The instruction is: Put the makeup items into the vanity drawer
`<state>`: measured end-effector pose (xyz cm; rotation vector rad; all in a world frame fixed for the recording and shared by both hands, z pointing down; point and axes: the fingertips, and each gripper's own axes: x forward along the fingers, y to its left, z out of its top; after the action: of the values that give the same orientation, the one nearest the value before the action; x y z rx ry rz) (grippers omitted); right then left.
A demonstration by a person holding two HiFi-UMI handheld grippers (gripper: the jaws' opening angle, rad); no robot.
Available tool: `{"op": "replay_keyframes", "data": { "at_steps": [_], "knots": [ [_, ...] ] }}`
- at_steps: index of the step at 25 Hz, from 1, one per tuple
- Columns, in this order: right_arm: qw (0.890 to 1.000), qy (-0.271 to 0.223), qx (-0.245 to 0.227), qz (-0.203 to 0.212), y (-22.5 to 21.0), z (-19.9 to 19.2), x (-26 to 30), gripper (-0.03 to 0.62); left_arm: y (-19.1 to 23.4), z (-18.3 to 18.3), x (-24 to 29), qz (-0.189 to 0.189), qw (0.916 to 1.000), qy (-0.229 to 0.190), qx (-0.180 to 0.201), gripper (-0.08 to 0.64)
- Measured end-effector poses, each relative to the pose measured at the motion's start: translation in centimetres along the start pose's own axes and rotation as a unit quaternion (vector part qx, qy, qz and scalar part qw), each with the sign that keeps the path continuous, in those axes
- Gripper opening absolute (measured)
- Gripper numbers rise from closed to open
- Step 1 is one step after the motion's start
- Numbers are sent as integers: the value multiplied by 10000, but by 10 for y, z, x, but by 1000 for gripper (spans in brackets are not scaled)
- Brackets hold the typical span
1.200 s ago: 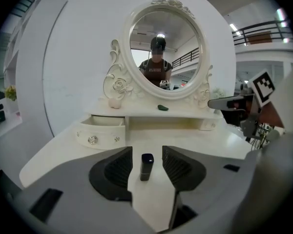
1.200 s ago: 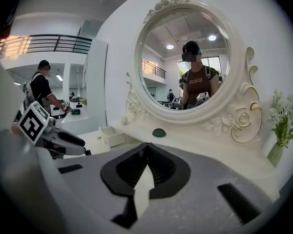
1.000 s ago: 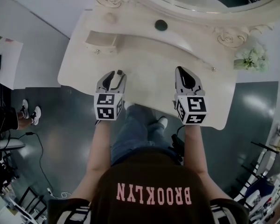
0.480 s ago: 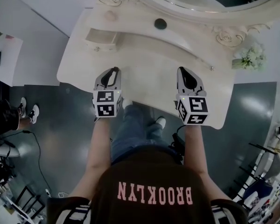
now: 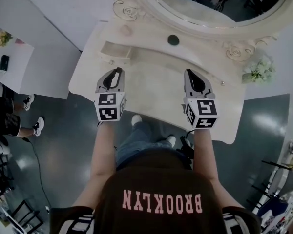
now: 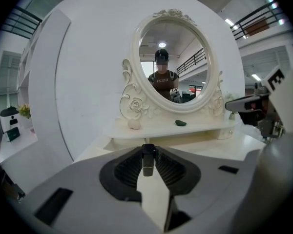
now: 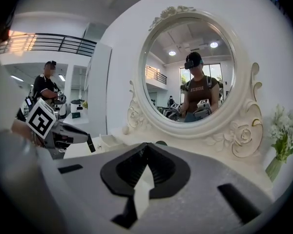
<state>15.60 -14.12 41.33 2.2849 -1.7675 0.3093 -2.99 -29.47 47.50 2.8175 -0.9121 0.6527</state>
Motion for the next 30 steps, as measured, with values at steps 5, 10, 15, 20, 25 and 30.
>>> {"op": "replay_keyframes", "data": {
  "at_steps": [5, 10, 15, 20, 25, 30],
  "knots": [
    [9997, -168, 15, -157, 1, 19, 8, -2, 15, 31, 9, -77, 9995, -256, 138, 80],
    [9990, -254, 61, -365, -2, 28, 16, -2, 25, 50, 24, -213, 9987, -378, 258, 80],
    [9978, -215, 165, -612, -10, 27, 23, -2, 26, 59, 47, -455, 9977, -342, 379, 80],
    [9959, -79, 284, -852, -16, 17, 29, -2, 25, 54, 73, -755, 9961, -71, 449, 80],
    [9952, 145, 362, -895, -24, 3, 36, -2, 26, 45, 98, -822, 9953, 194, 465, 80],
    [9954, 307, 395, -820, -33, -3, 51, -2, 24, 33, 119, -784, 9946, 548, 415, 80]
  ]
}}
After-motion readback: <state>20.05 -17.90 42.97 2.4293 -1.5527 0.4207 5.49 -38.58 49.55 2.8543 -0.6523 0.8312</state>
